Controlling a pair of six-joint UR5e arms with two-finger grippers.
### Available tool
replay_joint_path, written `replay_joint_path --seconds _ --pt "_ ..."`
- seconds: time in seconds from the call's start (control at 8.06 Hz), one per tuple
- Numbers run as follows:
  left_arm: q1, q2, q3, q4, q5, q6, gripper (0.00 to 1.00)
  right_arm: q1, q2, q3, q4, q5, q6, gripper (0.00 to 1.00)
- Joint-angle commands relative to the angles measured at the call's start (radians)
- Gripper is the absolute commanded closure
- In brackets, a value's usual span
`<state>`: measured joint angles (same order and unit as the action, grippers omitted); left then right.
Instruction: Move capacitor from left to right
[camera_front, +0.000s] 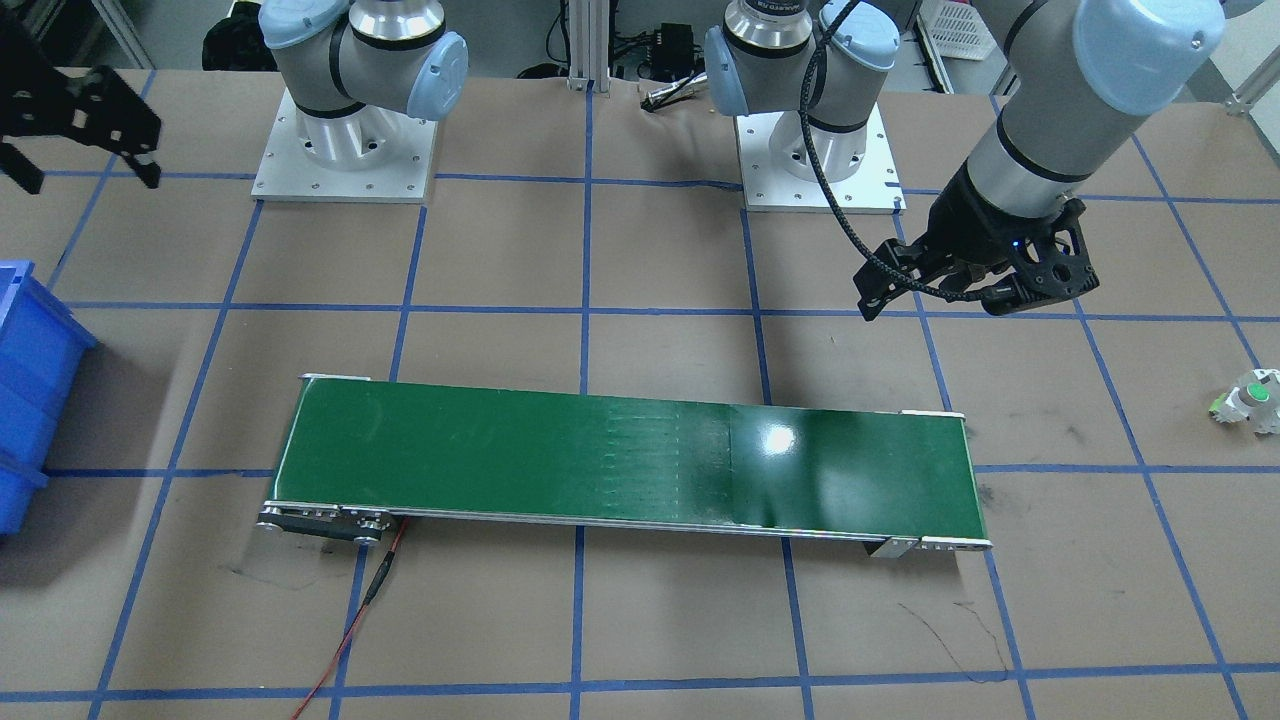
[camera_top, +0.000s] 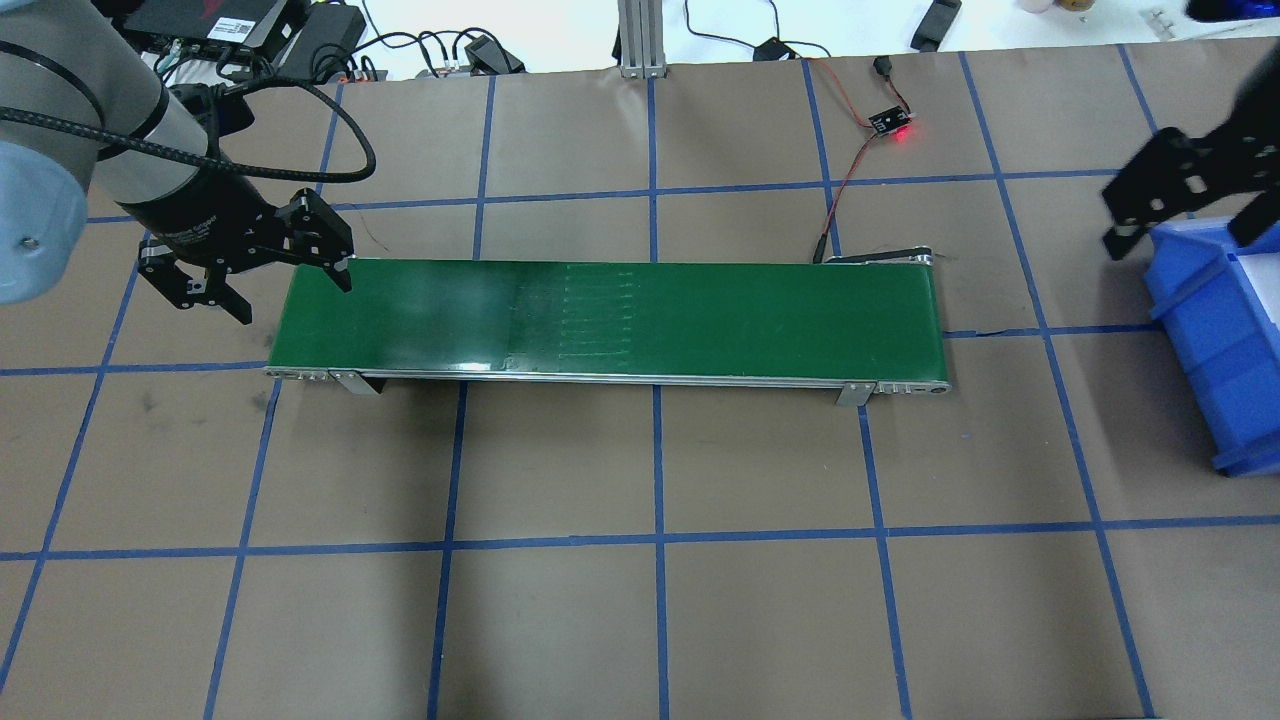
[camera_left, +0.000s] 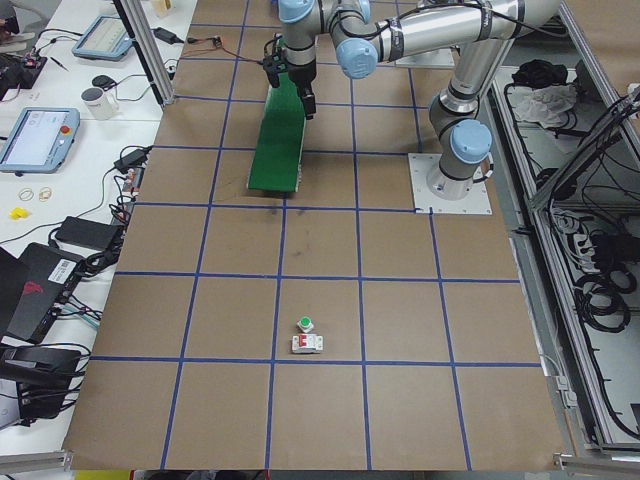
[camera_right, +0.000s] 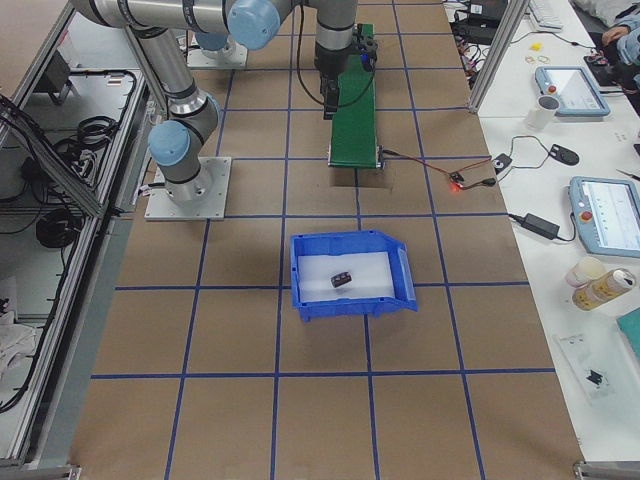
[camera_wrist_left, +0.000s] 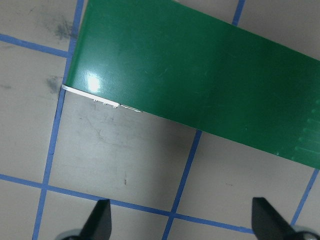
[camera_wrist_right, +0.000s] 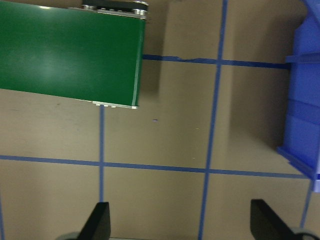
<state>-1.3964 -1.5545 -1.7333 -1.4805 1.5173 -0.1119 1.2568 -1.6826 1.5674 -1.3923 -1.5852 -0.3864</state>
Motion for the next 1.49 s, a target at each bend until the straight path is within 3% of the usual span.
replay_joint_path --seconds 0.0,0.12,0.62,1.37 --pt "-0.032 0.001 0.001 0.002 0.006 -0.003 0.00 0.293 0.026 -0.006 -0.046 0.010 0.364 0.00" --pt "-0.032 0.001 -0.002 0.002 0.006 -0.003 0.00 0.356 0.062 -0.004 -0.103 -0.001 0.427 0.00" --pt "-0.032 0.001 -0.003 0.002 0.007 0.000 0.00 0.369 0.099 0.003 -0.186 0.011 0.428 0.00" --pt "-0.033 0.008 -0.002 0.000 0.010 0.011 0.00 0.368 0.106 0.008 -0.191 -0.004 0.429 0.00"
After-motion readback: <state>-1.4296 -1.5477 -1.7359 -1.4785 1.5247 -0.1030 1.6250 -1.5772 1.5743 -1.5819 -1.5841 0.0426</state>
